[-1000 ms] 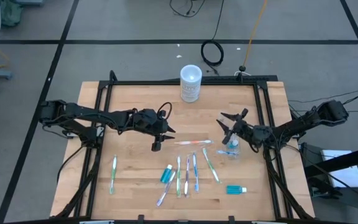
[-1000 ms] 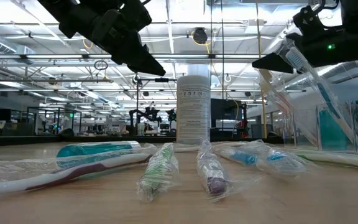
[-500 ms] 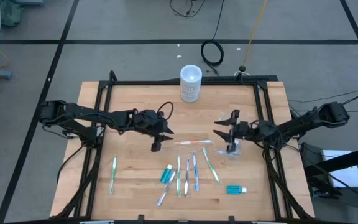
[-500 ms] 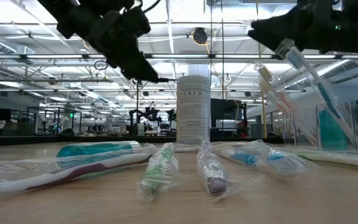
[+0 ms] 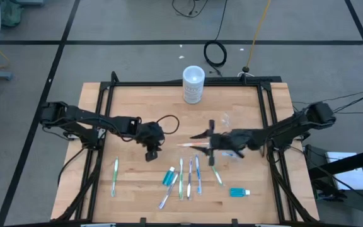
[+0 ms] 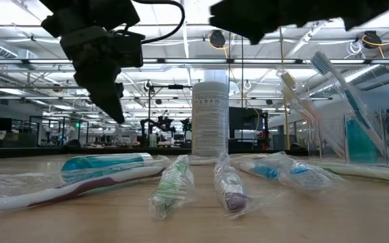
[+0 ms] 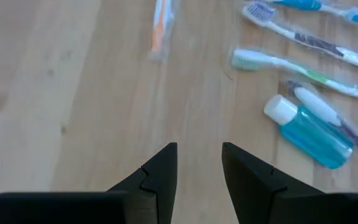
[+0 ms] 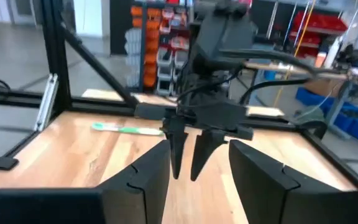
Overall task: Pick & Place toothbrushing station
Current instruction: Put the orange toothbrush into the transparent organizer
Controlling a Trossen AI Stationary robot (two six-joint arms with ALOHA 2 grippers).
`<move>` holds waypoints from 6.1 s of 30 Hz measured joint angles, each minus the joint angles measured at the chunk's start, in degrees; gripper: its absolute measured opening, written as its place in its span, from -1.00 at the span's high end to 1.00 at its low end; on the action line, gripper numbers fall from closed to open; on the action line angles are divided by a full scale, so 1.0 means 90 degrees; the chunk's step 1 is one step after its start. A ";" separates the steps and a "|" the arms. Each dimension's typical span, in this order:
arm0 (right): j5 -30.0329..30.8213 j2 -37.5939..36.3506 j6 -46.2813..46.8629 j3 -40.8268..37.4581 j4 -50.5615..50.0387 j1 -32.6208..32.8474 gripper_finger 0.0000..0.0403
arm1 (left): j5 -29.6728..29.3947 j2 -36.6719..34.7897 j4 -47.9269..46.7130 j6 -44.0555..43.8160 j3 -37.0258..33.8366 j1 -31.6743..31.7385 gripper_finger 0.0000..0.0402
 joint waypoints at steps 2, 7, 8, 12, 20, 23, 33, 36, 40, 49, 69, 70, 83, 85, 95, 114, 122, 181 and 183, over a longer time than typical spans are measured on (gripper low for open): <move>0.0219 0.0377 0.0029 0.0558 -0.0475 0.0123 0.18 | 0.0002 0.0000 -0.0137 -0.0269 0.0000 -0.0091 0.35; 0.0320 0.1079 0.0029 0.2145 -0.3013 0.0385 0.13 | 0.0000 -0.0034 -0.0773 -0.0315 0.0000 -0.0273 0.35; 0.0319 0.1232 0.0149 0.2494 -0.3601 0.0413 0.13 | 0.0004 -0.0041 -0.0835 -0.0412 0.0000 -0.0288 0.35; 0.0319 0.1756 0.0464 0.3709 -0.6020 0.0402 0.15 | -0.0138 -0.0041 -0.0808 -0.0739 0.0000 -0.0333 0.35; -0.0036 0.2026 0.0863 0.4381 -0.8776 -0.0444 0.14 | -0.0675 -0.0041 -0.0581 -0.0814 0.0000 -0.0354 0.35; -0.0968 0.2019 0.1507 0.4046 -0.8690 -0.0906 0.15 | -0.0675 -0.0044 -0.0579 -0.0814 0.0000 -0.0366 0.35; -0.1397 0.2026 0.1645 0.2845 -0.8206 -0.1137 0.18 | -0.0683 -0.0044 -0.0013 -0.0304 0.0000 -0.0373 0.35; -0.1376 0.2026 0.1644 0.2427 -0.7816 -0.1137 0.18 | -0.0683 -0.0045 0.0192 -0.0204 0.0000 -0.0373 0.35; -0.1185 0.2026 0.1640 0.1977 -0.7195 -0.1196 0.18 | -0.0683 -0.0046 0.0269 -0.0163 0.0000 -0.0373 0.35; -0.1175 0.1975 0.1087 0.1336 -0.6583 -0.1219 0.30 | -0.0683 -0.0046 0.0371 -0.0161 0.0000 -0.0373 0.35; 0.0885 0.0597 -0.1388 0.2018 -0.6882 -0.0370 0.97 | -0.0680 -0.0046 0.0404 -0.0110 0.0000 -0.0373 0.35; 0.0942 0.0464 -0.1506 0.2201 -0.6862 -0.0212 0.97 | -0.0680 -0.0046 0.0405 -0.0105 0.0000 -0.0373 0.35; 0.3267 0.0002 -0.2067 0.4129 -1.0050 0.1759 0.96 | -0.0675 -0.0046 0.0574 -0.0433 0.0000 -0.0373 0.35; 0.3482 -0.0027 -0.1971 0.4110 -1.0512 0.1860 0.96 | -0.0675 -0.0046 0.0722 -0.0482 0.0000 -0.0373 0.35; 0.3914 -0.0007 -0.6959 0.2446 -0.7763 0.1699 0.96 | -0.1027 -0.0046 0.4211 -0.1691 0.0002 -0.0066 0.35; 0.3468 0.0037 -1.1992 0.0389 -0.1751 0.0448 0.95 | -0.0782 0.0964 0.5568 -0.1832 0.0002 0.0118 0.35; 0.3458 0.0037 -1.2197 0.0389 -0.1727 0.0243 0.95 | -0.0346 0.1558 0.6482 -0.1980 0.0005 0.0121 0.35; 0.1619 -0.0592 -0.1007 -0.0255 0.0678 -0.0926 0.21 | -0.0794 0.0490 0.6676 0.2237 0.0000 0.0878 0.84; 0.1613 -0.0717 -0.0903 -0.0272 0.0590 -0.0918 0.16 | -0.0948 0.0326 0.6508 0.2234 0.0000 0.0878 0.85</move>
